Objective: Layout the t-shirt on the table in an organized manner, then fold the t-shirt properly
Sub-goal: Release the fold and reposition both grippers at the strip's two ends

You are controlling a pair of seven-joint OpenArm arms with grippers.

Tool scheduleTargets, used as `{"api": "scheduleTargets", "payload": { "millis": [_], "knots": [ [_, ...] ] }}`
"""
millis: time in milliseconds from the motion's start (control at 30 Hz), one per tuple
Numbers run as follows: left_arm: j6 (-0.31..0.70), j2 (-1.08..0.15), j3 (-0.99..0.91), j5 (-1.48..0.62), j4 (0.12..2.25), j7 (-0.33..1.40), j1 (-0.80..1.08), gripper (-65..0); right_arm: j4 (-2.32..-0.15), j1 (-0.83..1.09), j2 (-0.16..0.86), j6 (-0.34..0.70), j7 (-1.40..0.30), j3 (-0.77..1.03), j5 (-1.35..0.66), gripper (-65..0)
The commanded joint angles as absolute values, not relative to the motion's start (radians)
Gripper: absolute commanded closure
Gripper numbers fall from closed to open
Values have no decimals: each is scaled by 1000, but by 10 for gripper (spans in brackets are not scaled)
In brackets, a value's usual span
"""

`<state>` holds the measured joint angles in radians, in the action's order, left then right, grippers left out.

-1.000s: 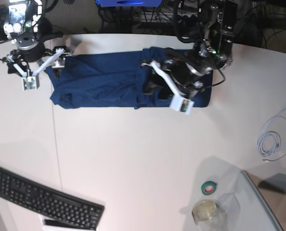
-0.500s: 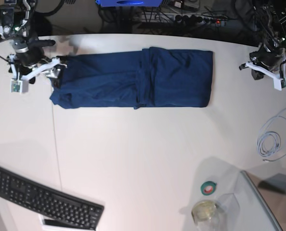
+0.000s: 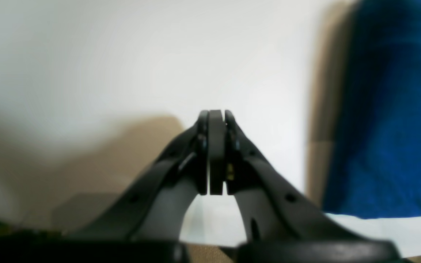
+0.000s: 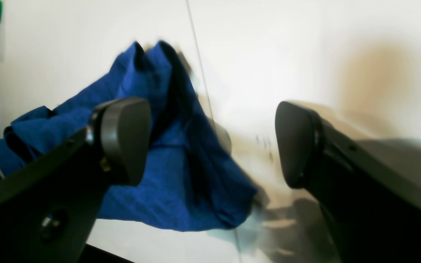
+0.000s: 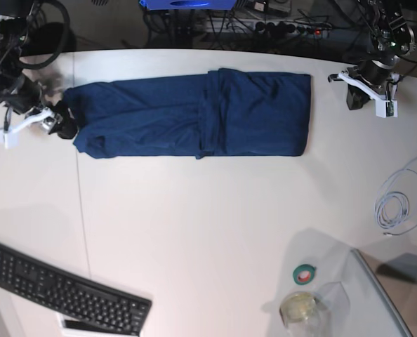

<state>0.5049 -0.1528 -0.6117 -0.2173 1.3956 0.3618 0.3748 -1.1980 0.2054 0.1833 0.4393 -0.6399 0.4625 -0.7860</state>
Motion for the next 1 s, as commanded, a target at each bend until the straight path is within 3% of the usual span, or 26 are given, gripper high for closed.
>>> {"api": "scheduleTargets", "payload": {
  "millis": [0, 200, 433, 600, 967],
  "knots": [
    [501, -171, -621, -228, 1411, 343, 380, 0, -1198, 214, 191, 456, -657, 446, -773, -501],
    [501, -171, -621, -228, 1414, 341, 378, 0, -1198, 228, 186, 545, -791, 414, -771, -498],
    [496, -171, -507, -219, 1397, 338, 354, 0, -1145, 197, 193, 585, -803, 412, -769, -500],
    [496, -157, -449, -220, 1397, 337, 334, 0, -1053, 160, 188, 690, -819, 380, -768, -495],
    [496, -114, -443, -216, 1395, 344, 303, 0, -1041, 160, 186, 688, -816, 314, -769, -495]
  ]
}}
